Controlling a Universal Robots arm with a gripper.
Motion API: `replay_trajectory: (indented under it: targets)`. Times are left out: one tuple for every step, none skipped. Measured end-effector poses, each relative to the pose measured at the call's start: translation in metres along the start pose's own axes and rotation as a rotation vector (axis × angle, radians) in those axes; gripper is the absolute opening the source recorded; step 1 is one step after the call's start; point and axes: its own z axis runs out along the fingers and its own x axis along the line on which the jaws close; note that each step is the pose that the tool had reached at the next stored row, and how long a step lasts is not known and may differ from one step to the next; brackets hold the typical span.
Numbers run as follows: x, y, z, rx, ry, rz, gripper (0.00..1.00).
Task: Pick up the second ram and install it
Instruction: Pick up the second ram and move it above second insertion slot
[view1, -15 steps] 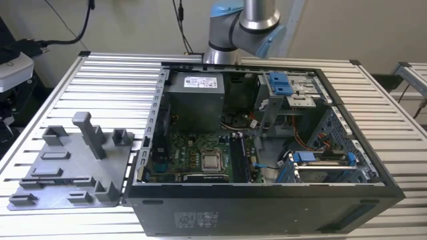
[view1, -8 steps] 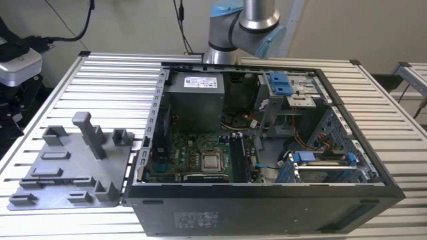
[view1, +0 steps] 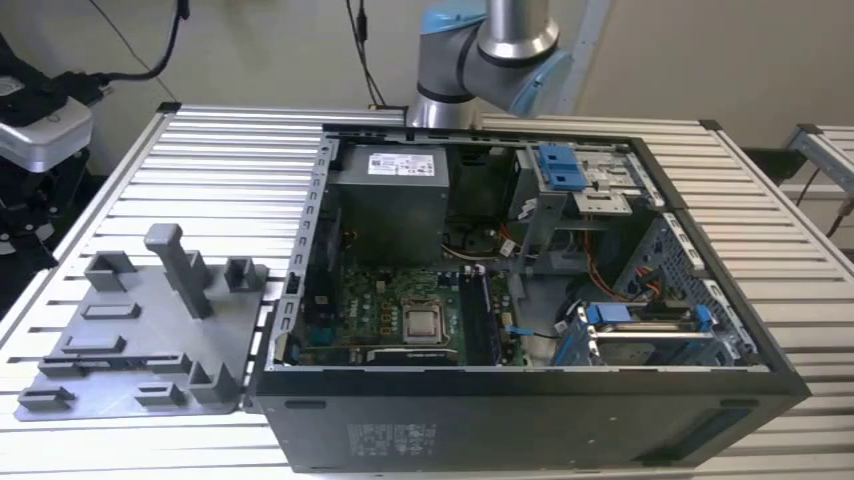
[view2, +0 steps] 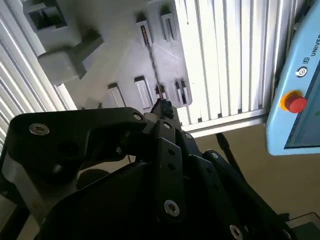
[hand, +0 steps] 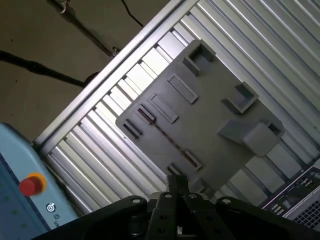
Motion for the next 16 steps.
replay_trajectory:
  targets:
    - [0.0001,0.0004,0.0004,-0.0074,-0.0077,-0.004,0.11]
    - [0.0004,0.0008,0.0010,-0.0154,-0.0157,-0.008,0.11]
    - [0.0006,0.0011,0.0013,-0.0240,-0.0243,-0.014,0.11]
    - [0.0006,0.0012,0.0014,-0.0301,-0.0303,-0.021,0.11]
    - [0.0006,0.0012,0.0014,-0.0315,-0.0313,-0.035,0.11]
    - [0.0006,0.0012,0.0016,-0.0314,-0.0312,-0.051,0.11]
    - [0.0006,0.0012,0.0017,-0.0312,-0.0305,-0.068,0.11]
    - [0.0007,0.0012,0.0017,-0.0311,-0.0298,-0.084,0.11]
    - [0.0007,0.0011,0.0019,-0.0310,-0.0293,-0.099,0.11]
    - [0.0006,0.0012,0.0020,-0.0307,-0.0286,-0.113,0.11]
    - [0.0006,0.0013,0.0020,-0.0305,-0.0279,-0.127,0.11]
    - [0.0006,0.0015,0.0022,-0.0302,-0.0273,-0.140,0.11]
    - [0.0005,0.0017,0.0023,-0.0299,-0.0267,-0.154,0.11]
    - [0.0004,0.0018,0.0024,-0.0296,-0.0259,-0.170,0.11]
    - [0.0003,0.0019,0.0027,-0.0293,-0.0254,-0.185,0.11]
    - [0.0003,0.0020,0.0028,-0.0291,-0.0246,-0.202,0.11]
